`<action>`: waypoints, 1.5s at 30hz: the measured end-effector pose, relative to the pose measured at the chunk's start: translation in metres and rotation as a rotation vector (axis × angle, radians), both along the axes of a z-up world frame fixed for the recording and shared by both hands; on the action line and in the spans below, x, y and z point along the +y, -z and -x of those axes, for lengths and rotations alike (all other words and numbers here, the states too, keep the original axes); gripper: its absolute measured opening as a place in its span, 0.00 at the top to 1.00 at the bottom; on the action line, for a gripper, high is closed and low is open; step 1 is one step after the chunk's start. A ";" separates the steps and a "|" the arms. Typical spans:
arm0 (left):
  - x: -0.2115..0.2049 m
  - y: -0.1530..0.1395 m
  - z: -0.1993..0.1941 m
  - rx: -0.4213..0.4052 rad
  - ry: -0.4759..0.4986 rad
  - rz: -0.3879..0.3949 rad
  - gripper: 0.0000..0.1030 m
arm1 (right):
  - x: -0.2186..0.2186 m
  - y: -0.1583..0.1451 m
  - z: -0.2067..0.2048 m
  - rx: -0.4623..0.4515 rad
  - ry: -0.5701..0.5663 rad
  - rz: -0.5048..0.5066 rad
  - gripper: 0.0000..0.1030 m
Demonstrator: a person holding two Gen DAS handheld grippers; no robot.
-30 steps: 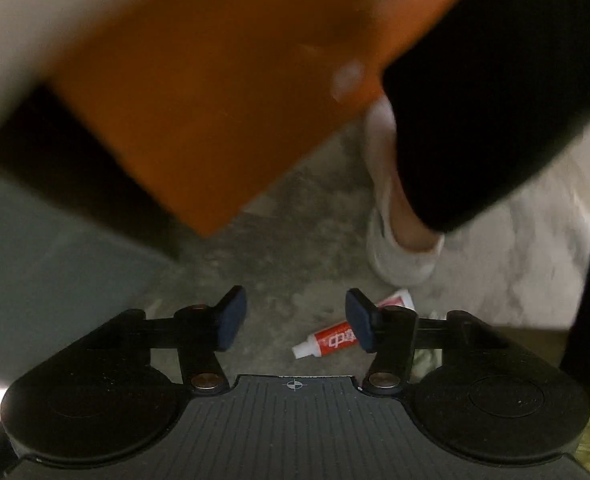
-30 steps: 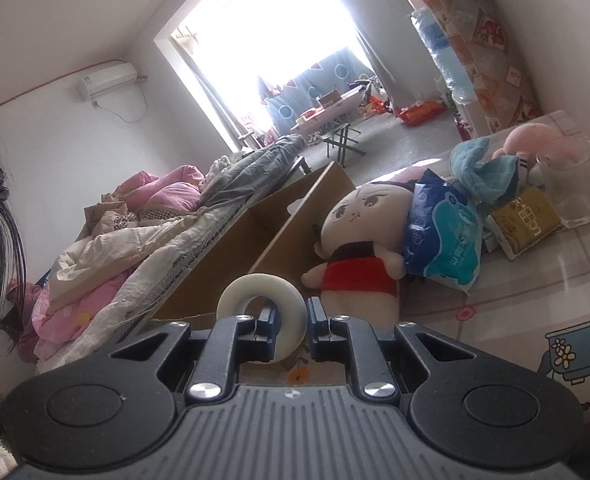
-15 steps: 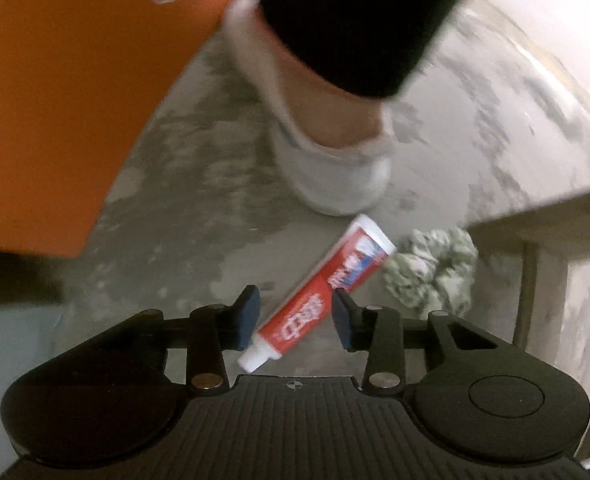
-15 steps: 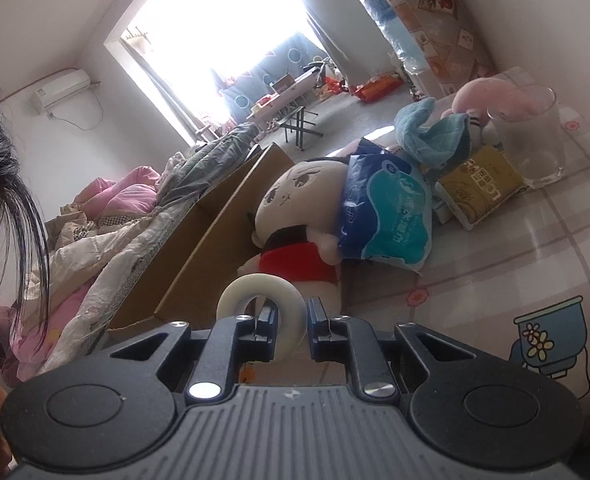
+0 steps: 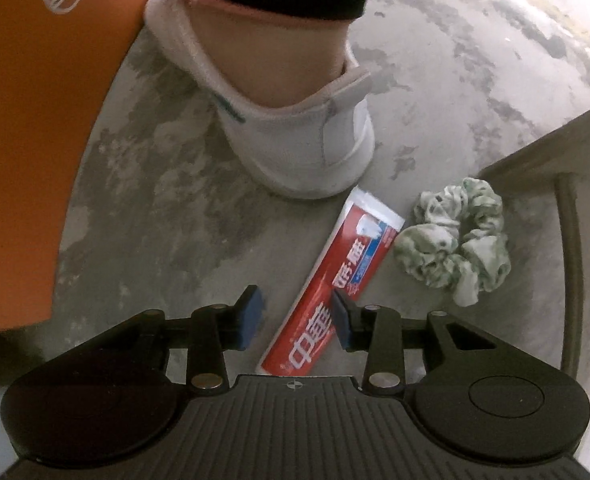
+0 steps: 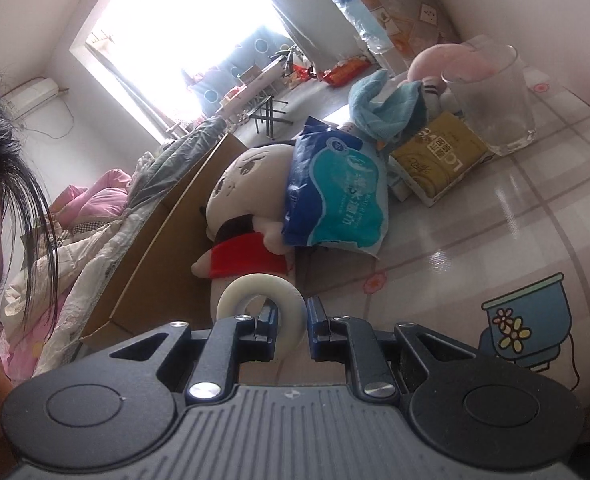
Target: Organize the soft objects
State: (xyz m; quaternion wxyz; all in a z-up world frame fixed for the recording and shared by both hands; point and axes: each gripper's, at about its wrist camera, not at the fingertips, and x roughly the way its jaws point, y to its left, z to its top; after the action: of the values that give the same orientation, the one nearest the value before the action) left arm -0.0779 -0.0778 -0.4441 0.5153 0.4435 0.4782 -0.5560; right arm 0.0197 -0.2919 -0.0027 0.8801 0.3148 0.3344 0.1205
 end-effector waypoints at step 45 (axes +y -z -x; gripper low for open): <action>0.022 -0.052 -0.015 -0.072 -0.141 0.047 0.86 | -0.006 -0.009 0.021 -0.053 0.018 -0.027 0.84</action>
State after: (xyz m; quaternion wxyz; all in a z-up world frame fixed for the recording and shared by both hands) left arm -0.0631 -0.0559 -0.3925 0.5801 0.4163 0.4764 -0.5131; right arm -0.0010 -0.2983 0.0065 0.8853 0.3264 0.3066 0.1253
